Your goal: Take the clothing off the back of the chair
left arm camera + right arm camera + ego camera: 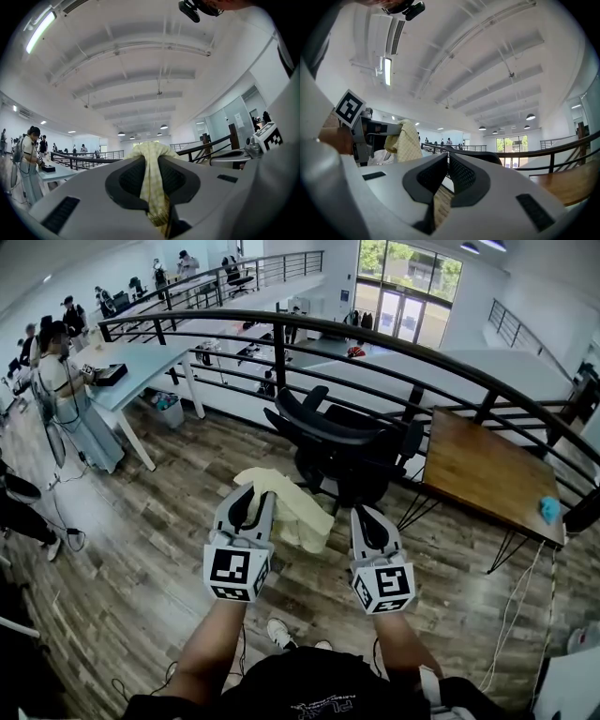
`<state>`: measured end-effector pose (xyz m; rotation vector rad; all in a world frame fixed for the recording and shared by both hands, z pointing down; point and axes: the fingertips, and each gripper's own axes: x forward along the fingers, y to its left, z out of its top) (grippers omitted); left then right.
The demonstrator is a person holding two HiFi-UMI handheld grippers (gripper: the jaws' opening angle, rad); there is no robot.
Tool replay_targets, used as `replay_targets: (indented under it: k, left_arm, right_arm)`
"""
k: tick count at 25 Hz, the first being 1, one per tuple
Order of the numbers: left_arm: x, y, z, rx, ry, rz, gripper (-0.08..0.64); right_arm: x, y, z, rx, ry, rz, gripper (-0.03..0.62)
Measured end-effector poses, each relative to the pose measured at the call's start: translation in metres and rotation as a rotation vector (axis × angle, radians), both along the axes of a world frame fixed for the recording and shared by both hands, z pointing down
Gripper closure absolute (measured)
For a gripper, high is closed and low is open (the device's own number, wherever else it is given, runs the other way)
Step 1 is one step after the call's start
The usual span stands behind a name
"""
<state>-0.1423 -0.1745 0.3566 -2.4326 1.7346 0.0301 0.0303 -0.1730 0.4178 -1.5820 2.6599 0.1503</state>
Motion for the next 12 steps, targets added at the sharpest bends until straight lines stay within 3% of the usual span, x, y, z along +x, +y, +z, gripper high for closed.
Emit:
replay_targets:
  k: [12]
  left_arm:
    - [0.0007,-0.0094,0.0062,-0.018,0.005,0.008,0.486]
  right_arm:
    - [-0.0035,-0.0100,0.0003,-0.002,0.004,-0.009,0.569]
